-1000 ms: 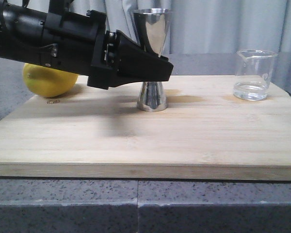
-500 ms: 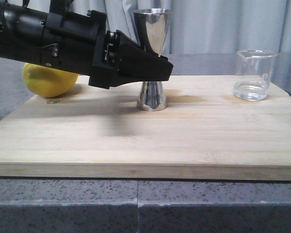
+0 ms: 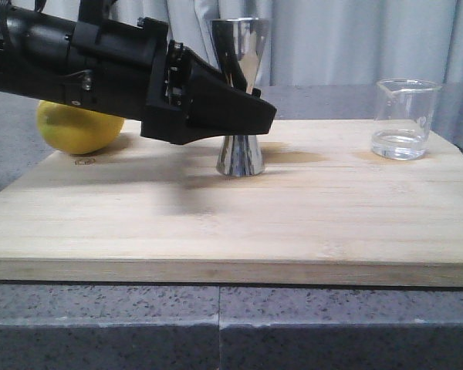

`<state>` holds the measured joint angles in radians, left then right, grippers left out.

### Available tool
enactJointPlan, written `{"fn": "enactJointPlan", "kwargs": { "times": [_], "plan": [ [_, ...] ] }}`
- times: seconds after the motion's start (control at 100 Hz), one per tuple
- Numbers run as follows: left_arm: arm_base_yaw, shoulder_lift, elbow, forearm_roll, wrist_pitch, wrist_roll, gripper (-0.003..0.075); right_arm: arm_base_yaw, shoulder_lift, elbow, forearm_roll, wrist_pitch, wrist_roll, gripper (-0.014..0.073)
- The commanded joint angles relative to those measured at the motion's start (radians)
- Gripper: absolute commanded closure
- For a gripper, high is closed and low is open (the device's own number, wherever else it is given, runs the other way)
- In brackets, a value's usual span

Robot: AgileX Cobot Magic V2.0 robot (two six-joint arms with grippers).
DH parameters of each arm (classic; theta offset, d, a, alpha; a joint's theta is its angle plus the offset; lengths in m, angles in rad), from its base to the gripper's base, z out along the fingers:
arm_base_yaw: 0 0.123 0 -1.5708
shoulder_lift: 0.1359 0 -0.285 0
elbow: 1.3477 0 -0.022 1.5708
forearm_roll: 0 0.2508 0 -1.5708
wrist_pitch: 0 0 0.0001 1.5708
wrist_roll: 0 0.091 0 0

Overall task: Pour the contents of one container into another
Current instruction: 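Lower the jigger onto the board with the left gripper and release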

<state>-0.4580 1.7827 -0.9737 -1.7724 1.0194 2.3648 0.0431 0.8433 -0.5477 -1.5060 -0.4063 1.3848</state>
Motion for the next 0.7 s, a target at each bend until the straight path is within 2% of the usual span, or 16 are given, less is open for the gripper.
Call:
{"fn": "enactJointPlan", "kwargs": {
  "times": [0.0, 0.12, 0.35, 0.49, 0.69],
  "plan": [
    [-0.008, -0.043, -0.021, -0.079, 0.056, -0.006, 0.0283, -0.008, -0.014, -0.023, 0.020, 0.005, -0.005, -0.0006],
    [-0.008, -0.045, -0.021, -0.079, 0.052, -0.041, 0.0246, -0.008, -0.014, -0.023, 0.020, 0.005, -0.005, -0.0006],
    [-0.008, -0.080, -0.021, -0.055, 0.026, -0.115, 0.0244, -0.008, -0.014, -0.024, 0.020, 0.005, -0.005, -0.0006],
    [-0.008, -0.130, -0.021, 0.033, -0.061, -0.209, 0.0244, -0.008, -0.014, -0.024, 0.020, 0.005, -0.005, -0.0006],
    [-0.008, -0.208, -0.021, 0.194, -0.111, -0.394, 0.0244, -0.008, -0.014, -0.024, 0.020, 0.005, -0.005, -0.0006]
  ]
}}
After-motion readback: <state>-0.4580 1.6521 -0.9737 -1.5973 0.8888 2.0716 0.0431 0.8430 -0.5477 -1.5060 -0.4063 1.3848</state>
